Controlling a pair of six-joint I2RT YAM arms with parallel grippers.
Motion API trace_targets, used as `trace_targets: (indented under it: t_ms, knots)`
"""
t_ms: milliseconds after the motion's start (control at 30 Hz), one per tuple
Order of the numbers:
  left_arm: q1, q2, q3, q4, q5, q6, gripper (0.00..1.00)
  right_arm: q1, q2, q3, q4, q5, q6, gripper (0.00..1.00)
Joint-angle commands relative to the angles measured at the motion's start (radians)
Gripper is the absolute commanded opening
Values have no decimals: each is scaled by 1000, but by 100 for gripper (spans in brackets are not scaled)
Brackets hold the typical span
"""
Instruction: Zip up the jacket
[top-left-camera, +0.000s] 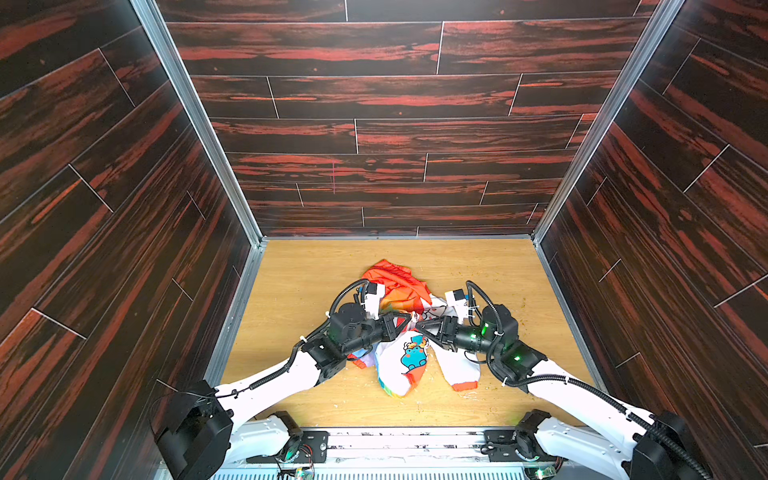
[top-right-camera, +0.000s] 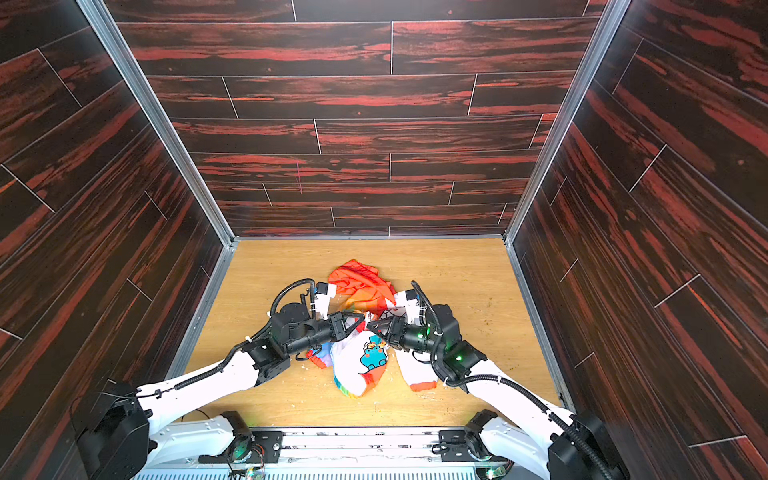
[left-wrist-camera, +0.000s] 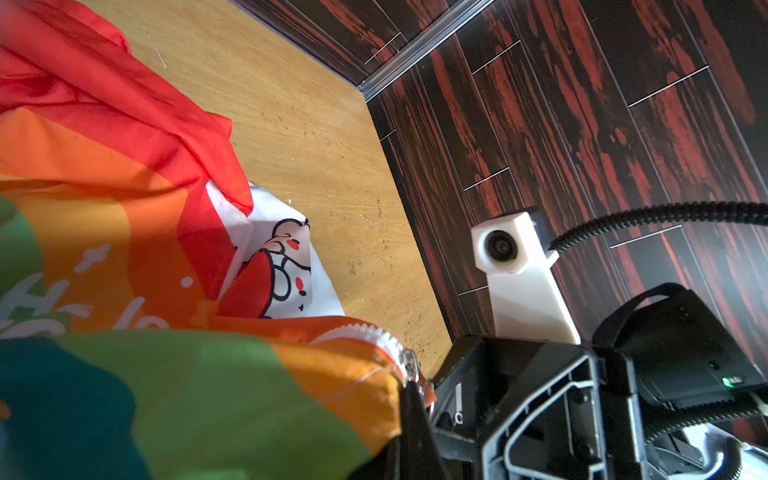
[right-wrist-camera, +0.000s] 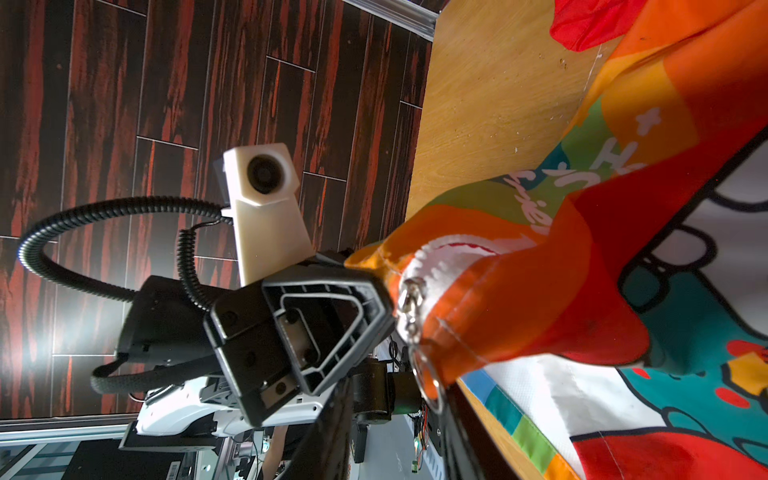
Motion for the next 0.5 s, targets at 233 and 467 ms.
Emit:
trace_targets:
  t_ms: [233,467]
  knots:
    - [4,4,8,32,-3,6,0,-14,6,-6,23,-3,6,37]
    - [4,0,5,40,1,-2,0,-17,13,-11,24,-3,6,37]
